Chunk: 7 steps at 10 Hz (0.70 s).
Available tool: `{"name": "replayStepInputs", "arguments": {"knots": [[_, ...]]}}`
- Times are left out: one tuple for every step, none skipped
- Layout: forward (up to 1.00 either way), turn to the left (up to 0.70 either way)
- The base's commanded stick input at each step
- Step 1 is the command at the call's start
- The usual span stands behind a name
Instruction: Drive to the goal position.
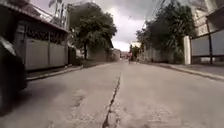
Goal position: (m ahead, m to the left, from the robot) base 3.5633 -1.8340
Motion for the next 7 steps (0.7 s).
{"name": "replayStepInputs", "arguments": {"knots": [[1.00, 0.00], [1.00, 0.00], [1.00, 0.00], [1.00, 0.00], [1.00, 0.00], [1.00, 0.00], [1.00, 0.00]]}}
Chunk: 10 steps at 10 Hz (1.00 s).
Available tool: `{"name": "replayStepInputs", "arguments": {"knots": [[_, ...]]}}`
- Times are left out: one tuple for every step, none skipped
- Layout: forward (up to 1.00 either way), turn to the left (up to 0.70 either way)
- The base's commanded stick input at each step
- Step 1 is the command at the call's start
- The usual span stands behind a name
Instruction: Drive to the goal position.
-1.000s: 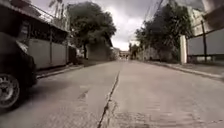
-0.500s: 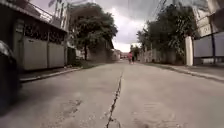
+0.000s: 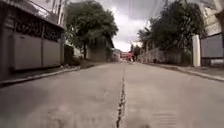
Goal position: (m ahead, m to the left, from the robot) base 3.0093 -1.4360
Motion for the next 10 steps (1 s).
{"name": "replayStepInputs", "arguments": {"knots": [[1.00, 0.00], [1.00, 0.00], [1.00, 0.00], [1.00, 0.00], [1.00, 0.00], [1.00, 0.00], [1.00, 0.00], [1.00, 0.00], [1.00, 0.00], [1.00, 0.00]]}}
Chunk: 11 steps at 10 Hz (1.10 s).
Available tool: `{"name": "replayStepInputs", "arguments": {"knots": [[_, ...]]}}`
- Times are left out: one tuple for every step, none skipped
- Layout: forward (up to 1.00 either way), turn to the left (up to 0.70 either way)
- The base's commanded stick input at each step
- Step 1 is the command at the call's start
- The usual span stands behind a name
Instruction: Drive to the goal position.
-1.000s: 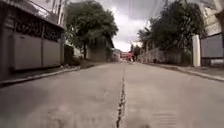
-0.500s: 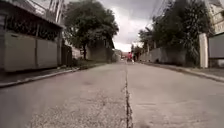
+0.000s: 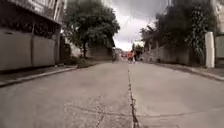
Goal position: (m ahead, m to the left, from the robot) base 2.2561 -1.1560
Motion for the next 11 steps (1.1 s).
{"name": "replayStepInputs", "arguments": {"knots": [[1.00, 0.00], [1.00, 0.00], [1.00, 0.00], [1.00, 0.00], [1.00, 0.00], [1.00, 0.00], [1.00, 0.00], [1.00, 0.00], [1.00, 0.00], [1.00, 0.00], [1.00, 0.00]]}}
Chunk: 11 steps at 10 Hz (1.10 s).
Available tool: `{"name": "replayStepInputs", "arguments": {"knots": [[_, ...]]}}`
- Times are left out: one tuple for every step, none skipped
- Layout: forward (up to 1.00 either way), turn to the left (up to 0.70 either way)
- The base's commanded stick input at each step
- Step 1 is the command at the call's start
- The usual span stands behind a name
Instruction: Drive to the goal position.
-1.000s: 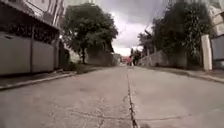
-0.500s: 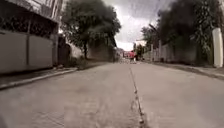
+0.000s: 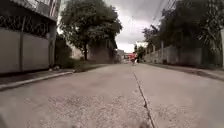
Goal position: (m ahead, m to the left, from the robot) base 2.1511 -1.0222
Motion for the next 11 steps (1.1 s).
{"name": "replayStepInputs", "arguments": {"knots": [[1.00, 0.00], [1.00, 0.00], [1.00, 0.00], [1.00, 0.00], [1.00, 0.00], [1.00, 0.00], [1.00, 0.00], [1.00, 0.00], [1.00, 0.00], [1.00, -0.40], [1.00, -0.40]]}}
